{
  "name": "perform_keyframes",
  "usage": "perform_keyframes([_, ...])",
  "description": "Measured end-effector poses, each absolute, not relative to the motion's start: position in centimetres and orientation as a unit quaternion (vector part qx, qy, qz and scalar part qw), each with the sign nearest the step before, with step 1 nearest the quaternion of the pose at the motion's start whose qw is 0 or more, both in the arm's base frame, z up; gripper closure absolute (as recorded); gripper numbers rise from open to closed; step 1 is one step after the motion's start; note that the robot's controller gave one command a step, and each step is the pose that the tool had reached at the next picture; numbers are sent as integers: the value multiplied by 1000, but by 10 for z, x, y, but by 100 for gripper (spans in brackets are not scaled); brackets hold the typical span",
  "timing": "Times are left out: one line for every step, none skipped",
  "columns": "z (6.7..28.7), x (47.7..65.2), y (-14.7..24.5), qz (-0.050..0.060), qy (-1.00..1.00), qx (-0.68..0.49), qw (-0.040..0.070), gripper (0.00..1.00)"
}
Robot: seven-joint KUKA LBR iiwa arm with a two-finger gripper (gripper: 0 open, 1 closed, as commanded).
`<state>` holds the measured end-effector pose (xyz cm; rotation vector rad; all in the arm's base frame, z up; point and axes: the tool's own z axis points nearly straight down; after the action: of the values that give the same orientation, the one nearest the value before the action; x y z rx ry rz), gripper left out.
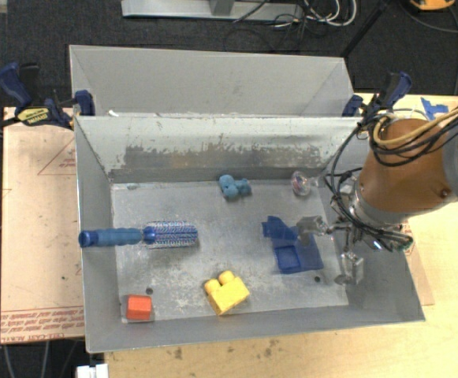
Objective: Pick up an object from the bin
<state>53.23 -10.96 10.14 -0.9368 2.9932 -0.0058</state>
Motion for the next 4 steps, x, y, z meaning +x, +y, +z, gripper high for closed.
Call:
perform_keyframes([100,555,-71,1,911,-412,3,0])
perform_keyframes([69,554,-73,1,857,-516,0,0])
perform_keyframes([70,560,-96,0,807,-590,2,0])
perform_keyframes([70,560,-96,1,808,-590,1,100])
